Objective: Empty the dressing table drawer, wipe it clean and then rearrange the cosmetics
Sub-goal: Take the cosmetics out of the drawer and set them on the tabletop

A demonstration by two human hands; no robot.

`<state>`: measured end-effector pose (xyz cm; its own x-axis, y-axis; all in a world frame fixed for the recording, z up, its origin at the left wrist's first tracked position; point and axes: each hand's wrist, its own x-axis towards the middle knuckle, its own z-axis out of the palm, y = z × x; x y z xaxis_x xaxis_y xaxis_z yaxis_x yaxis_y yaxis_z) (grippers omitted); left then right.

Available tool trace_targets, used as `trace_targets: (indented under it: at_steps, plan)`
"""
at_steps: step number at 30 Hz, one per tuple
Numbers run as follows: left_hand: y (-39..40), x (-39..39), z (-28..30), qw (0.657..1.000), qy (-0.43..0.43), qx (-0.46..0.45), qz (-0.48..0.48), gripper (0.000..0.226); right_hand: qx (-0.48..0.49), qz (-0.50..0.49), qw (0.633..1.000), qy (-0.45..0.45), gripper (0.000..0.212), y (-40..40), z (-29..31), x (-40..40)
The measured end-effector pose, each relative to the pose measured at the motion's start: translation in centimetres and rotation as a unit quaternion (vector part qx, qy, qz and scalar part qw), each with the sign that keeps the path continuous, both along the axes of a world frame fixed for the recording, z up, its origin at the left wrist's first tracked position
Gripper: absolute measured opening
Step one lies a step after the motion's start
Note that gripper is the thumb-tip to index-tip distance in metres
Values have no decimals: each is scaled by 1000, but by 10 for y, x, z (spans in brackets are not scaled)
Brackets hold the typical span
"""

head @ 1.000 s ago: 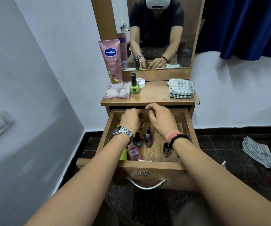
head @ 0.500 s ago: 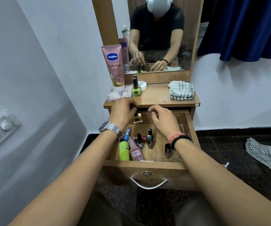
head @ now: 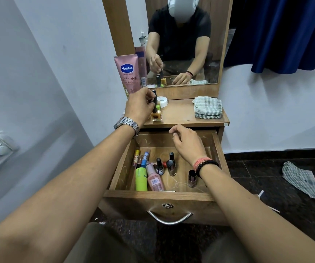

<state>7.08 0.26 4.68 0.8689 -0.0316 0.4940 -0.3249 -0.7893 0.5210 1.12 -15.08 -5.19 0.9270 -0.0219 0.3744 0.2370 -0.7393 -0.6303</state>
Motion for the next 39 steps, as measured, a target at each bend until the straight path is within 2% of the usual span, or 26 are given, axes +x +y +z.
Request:
trace_targets:
  at_steps: [8,18,32,39]
  plan:
    - [-4,14,-4,1000,-9,16,18,17,1,5,1000,-3,19,0,0,0]
    - [-4,21,-5,999,-26,35,21,20,-2,9,1000,-3,19,0,-1,1]
    - [1,17,-5,993,-40,107,0,29,-19,5,1000,3,18,-2,-4,3]
    - [1,22,-4,996,-41,80,-5,15,-20,1,1000,4,17,-2,-5,3]
